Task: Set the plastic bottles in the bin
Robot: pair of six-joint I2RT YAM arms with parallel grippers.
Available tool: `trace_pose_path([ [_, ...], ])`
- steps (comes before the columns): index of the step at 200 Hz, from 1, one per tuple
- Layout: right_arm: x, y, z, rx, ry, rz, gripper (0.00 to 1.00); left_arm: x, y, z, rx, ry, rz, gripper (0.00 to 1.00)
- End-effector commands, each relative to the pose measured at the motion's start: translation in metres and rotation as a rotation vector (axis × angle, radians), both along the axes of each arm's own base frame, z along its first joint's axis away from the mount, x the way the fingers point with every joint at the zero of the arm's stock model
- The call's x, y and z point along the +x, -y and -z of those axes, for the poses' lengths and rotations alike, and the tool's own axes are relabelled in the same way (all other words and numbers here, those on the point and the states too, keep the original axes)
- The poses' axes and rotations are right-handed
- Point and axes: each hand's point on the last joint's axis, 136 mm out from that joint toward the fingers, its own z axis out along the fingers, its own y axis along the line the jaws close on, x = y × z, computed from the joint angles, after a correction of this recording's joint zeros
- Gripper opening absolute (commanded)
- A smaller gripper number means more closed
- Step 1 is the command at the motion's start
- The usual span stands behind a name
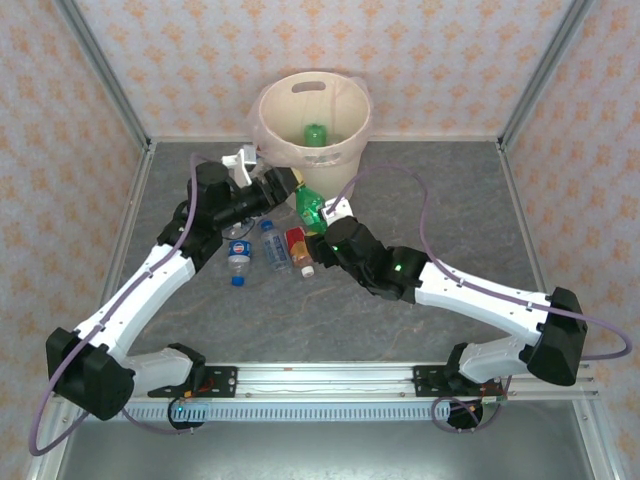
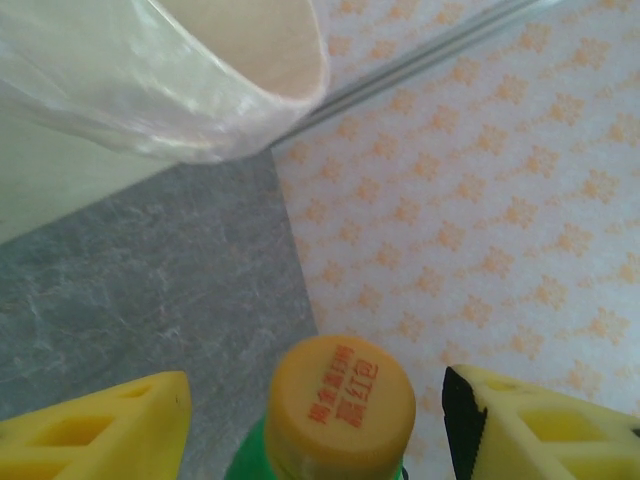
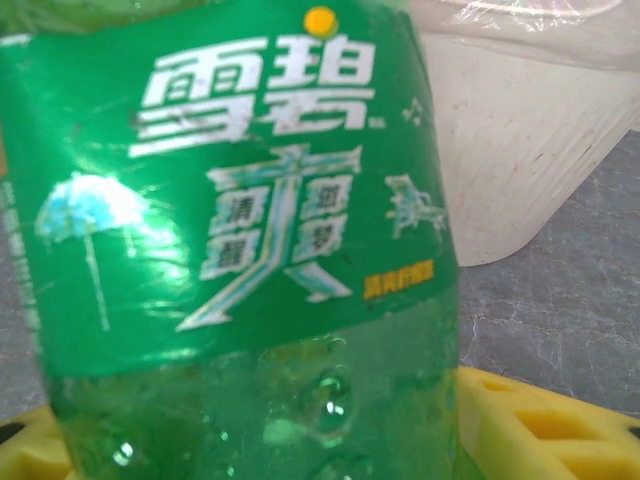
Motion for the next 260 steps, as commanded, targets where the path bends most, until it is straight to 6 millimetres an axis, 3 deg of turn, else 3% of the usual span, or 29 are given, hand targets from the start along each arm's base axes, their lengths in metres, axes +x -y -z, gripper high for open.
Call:
trace_pose_path([
  [1, 0.003, -0.005, -0.016, 0.024, 0.028, 0.004, 0.58, -0.003, 0.011, -0.011, -0.011, 0.050, 0.057, 0.64],
  [57, 0.003, -0.004, -0.011, 0.013, 0.024, 0.004, 0.58, -0.003, 0.009, -0.017, 0.010, 0.071, 0.049, 0.50],
  [87, 0.003, -0.004, -0.010, 0.011, 0.024, 0.005, 0.59, -0.001, 0.008, -0.018, 0.032, 0.074, 0.044, 0.36],
  [113, 0.003, -0.003, -0.010, 0.005, 0.027, 0.006, 0.62, -0.001, 0.007, -0.025, 0.033, 0.092, 0.038, 0.32],
  [152, 0.005, 0.002, -0.019, 0.002, 0.049, 0.029, 0.83, 0.004, 0.004, -0.040, 0.049, 0.124, 0.016, 0.31],
  [166, 0.006, 0.006, -0.023, 0.003, 0.063, 0.043, 1.00, 0.007, 0.003, -0.045, 0.056, 0.134, 0.004, 0.31],
  [213, 0.008, 0.024, -0.044, 0.012, 0.116, 0.106, 1.00, 0.023, 0.001, -0.074, 0.076, 0.195, -0.041, 0.32],
  [260, 0.006, 0.046, -0.076, 0.051, 0.182, 0.163, 1.00, 0.055, -0.010, -0.115, 0.075, 0.278, -0.137, 0.32],
])
